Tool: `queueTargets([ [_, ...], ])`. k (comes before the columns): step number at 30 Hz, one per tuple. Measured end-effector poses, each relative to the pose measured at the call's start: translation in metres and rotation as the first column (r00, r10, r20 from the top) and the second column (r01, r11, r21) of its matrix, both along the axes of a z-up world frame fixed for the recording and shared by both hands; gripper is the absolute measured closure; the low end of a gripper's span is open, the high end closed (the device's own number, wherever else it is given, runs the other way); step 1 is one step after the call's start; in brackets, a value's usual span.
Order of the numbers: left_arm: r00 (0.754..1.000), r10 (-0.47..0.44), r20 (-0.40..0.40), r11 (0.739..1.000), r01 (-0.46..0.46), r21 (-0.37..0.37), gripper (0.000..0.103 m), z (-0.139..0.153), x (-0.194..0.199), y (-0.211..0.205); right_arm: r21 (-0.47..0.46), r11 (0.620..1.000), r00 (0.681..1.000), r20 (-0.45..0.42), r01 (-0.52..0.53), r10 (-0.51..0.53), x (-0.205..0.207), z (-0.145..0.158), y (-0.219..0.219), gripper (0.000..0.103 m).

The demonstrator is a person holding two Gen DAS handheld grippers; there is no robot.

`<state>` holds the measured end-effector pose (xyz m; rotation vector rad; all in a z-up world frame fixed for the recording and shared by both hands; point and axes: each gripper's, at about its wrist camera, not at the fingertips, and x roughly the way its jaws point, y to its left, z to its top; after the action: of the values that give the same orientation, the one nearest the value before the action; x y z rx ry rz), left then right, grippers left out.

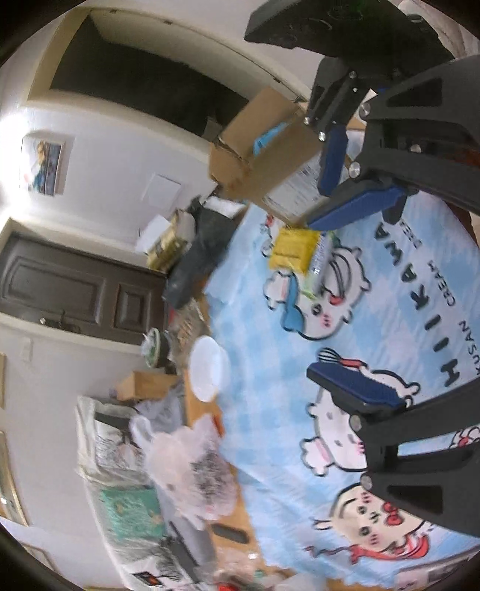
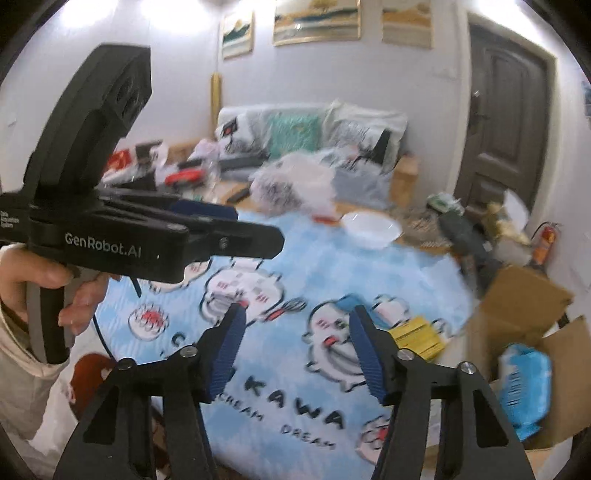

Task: Organize snacks
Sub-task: 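Move both grippers back over the remaining snacks on the table, then grasp the green-and-white candy stick with the left gripper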

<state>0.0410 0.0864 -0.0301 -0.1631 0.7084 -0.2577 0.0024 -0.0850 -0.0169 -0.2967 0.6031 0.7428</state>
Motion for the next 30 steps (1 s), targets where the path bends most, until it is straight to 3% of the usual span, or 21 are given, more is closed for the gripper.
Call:
queueTargets([
  [5,0.997,0.004,-0.071,0.998,-0.008,-0.056,0.033,-0.041,0.010,0.007,-0.061,0.998,0.994,-0.098,0.034,-0.040,0.016,-0.043,0.013,0.053],
  [11,0.992,-0.014,-0.122,0.996,0.003,-0.094,0.033,-0.075,0.027,0.005,-0.171,0.967,0.969,-0.130,0.187,-0.211,0.060,-0.092,0.003,0.053],
  [20,0.989,-0.046,-0.144,0.992,0.029,-0.122,0.033,-0.091,0.048,0.003,-0.242,0.926,0.936,-0.128,0.290,-0.327,0.106,-0.115,-0.007,0.053],
  [30,0.988,-0.051,-0.144,0.990,0.031,-0.138,0.033,-0.094,0.053,0.011,-0.299,0.899,0.921,-0.123,0.320,-0.368,0.132,-0.127,-0.005,0.052],
])
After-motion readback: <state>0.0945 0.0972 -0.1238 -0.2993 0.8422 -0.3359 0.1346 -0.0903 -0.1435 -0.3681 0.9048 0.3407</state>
